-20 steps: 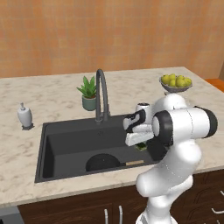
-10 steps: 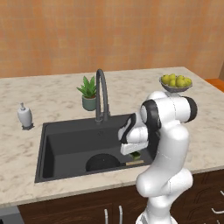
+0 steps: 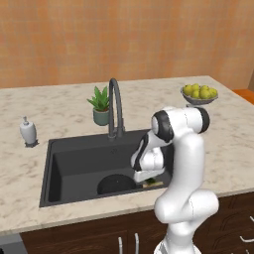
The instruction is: Pick the pan and sponge and place them into the sink. Then turn on the water.
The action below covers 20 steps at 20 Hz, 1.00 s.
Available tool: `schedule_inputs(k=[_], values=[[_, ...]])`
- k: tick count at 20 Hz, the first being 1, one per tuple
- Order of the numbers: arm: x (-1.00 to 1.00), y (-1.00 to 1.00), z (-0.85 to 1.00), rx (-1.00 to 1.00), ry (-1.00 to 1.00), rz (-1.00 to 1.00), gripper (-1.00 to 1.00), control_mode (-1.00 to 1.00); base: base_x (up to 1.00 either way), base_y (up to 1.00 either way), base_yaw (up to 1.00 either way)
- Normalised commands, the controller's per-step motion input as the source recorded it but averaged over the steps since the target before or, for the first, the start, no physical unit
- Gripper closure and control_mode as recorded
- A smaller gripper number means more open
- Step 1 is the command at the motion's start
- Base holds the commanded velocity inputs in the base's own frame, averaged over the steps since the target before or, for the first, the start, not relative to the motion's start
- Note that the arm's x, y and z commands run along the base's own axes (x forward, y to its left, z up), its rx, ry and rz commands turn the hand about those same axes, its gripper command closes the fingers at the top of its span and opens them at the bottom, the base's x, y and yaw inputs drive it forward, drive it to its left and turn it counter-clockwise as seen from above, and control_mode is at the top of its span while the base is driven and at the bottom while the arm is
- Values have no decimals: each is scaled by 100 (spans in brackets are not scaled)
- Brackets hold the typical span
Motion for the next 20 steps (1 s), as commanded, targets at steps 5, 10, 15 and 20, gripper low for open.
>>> schedule_inputs(k=[5,10,15,20], values=[[26,10,-27,0,0,0,100,-100,0,0,0],[26,0,-18,0,0,0,100,-100,0,0,0],[19,2,-18,0,0,0,100,-100,0,0,0],[0,1,0,0,0,0,-100,-100,0,0,0]])
